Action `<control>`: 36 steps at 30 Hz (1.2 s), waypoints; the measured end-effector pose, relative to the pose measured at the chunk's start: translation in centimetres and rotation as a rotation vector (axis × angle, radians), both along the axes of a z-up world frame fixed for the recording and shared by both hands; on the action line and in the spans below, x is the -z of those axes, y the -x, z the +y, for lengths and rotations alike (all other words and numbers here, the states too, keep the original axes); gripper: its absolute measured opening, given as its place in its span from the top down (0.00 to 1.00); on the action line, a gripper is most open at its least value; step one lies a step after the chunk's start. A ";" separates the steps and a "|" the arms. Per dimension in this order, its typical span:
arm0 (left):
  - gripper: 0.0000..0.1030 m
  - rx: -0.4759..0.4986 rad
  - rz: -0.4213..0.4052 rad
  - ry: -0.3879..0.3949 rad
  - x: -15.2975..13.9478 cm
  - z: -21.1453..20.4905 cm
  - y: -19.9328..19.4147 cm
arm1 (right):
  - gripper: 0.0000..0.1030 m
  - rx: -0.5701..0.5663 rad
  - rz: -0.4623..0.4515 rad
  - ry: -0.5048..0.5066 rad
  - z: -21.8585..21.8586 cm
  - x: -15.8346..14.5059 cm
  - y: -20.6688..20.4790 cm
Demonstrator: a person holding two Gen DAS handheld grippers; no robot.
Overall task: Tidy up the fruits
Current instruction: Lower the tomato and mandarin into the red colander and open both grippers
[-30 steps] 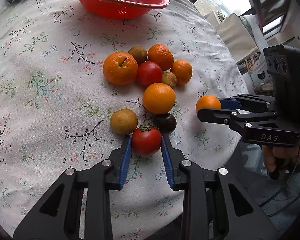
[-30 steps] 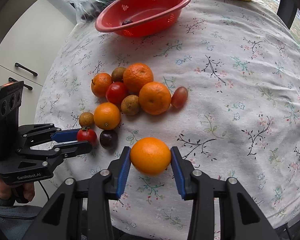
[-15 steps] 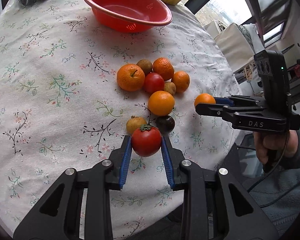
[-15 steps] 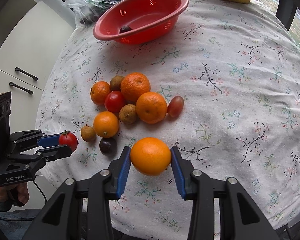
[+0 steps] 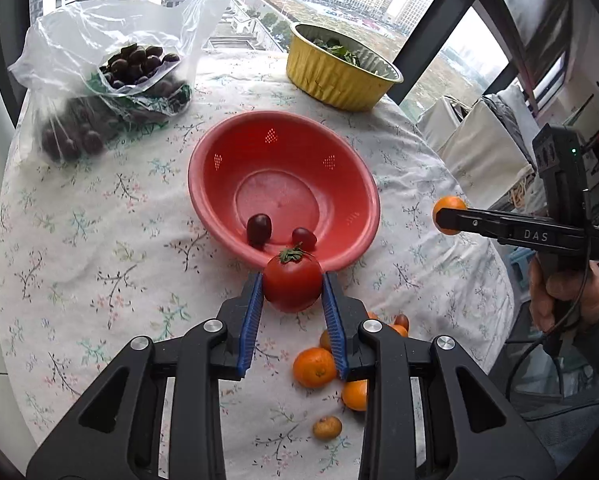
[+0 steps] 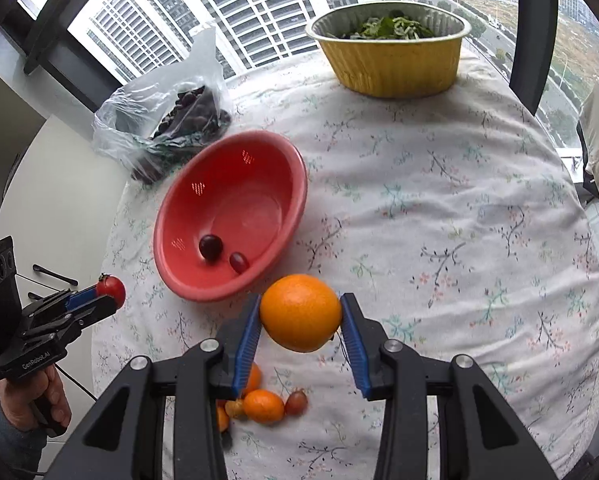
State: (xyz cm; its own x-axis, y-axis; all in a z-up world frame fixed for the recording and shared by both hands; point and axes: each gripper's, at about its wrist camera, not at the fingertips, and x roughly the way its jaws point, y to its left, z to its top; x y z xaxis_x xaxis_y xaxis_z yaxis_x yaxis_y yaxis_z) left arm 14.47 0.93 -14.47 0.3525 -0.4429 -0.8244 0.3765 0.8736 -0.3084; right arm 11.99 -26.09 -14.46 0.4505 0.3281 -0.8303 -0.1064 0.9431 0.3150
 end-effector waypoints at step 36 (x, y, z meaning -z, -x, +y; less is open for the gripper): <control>0.45 0.030 0.078 -0.233 9.1 -8.3 -11.3 | 0.54 -0.237 0.119 0.164 9.2 6.5 -11.6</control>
